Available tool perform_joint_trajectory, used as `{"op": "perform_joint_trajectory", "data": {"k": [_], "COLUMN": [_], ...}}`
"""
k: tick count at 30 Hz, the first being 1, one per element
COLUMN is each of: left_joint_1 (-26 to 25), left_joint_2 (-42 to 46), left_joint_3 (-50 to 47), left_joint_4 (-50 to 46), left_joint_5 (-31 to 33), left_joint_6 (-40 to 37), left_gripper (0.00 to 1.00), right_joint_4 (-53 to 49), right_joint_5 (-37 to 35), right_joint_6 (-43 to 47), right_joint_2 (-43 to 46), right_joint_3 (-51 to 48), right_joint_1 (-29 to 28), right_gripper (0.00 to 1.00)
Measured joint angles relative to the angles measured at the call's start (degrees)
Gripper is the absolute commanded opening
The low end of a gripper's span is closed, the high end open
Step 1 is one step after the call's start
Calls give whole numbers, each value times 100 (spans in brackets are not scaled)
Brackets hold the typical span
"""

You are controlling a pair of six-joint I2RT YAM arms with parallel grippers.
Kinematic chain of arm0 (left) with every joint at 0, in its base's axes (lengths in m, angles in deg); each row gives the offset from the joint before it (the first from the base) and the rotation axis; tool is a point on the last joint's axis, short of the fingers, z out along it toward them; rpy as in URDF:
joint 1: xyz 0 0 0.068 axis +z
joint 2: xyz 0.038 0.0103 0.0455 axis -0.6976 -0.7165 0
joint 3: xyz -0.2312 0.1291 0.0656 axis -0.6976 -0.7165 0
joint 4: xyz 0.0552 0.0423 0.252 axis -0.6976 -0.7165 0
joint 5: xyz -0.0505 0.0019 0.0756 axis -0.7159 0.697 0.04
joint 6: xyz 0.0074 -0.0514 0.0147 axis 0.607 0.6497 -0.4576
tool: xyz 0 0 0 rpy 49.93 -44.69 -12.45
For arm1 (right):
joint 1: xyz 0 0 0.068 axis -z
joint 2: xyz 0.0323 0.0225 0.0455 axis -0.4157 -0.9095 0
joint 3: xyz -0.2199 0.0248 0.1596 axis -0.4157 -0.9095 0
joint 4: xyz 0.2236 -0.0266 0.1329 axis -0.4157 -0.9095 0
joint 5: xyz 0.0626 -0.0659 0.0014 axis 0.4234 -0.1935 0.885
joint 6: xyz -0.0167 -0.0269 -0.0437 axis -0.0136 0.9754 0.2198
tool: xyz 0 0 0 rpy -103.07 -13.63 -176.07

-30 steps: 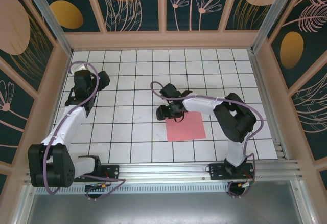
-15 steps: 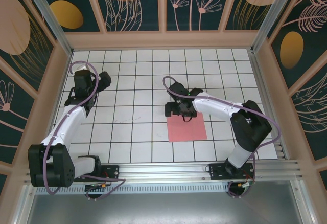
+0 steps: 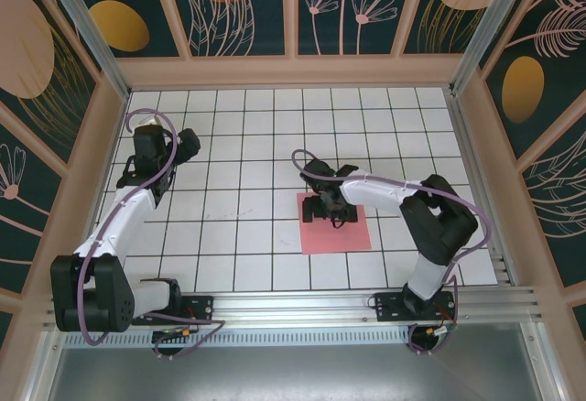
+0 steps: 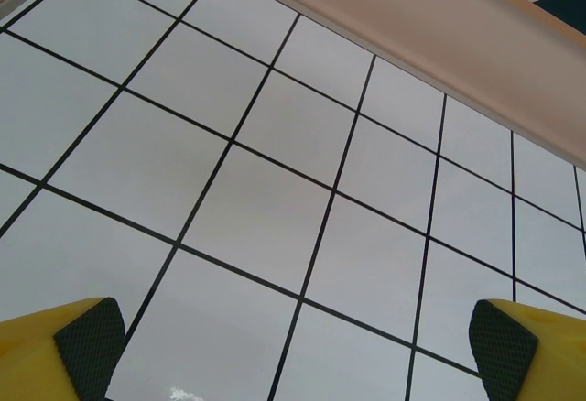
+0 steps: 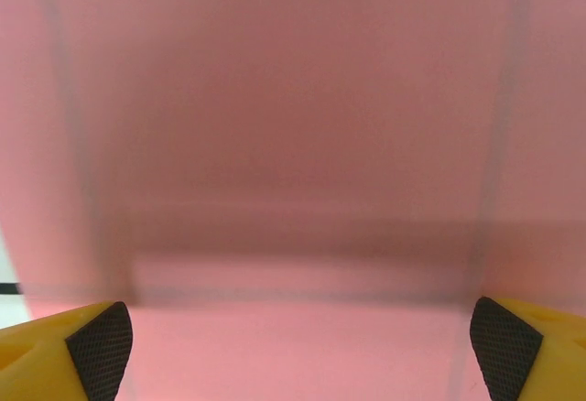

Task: Fold a paper plane with a square sheet of paper (pick it up from the middle)
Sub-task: Fold the square sheet of paper in half at the center of the table.

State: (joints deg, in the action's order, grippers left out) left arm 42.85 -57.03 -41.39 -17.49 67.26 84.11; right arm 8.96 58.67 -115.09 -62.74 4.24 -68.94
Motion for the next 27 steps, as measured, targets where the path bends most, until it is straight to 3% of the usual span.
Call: {"op": "perform_joint_trajectory", "data": {"k": [18, 22, 27], "left_joint_1": [0, 0, 2], "left_joint_2": [-31, -33, -79], "left_joint_3": [52, 52, 52], "left_joint_4": [-103, -103, -96], "left_joint_5": [46, 46, -118], "left_joint_6": [-2, 0, -2], "left_gripper": [98, 99, 99], "right_joint_4": [129, 153, 407], "right_joint_5": [-52, -39, 81], "right_joint_6": [-44, -42, -39], "right_joint_2": [-48, 2, 107], "right_joint_3": [-103, -127, -214], "right_joint_1": [22, 66, 149], "right_gripper": [80, 67, 43]}}
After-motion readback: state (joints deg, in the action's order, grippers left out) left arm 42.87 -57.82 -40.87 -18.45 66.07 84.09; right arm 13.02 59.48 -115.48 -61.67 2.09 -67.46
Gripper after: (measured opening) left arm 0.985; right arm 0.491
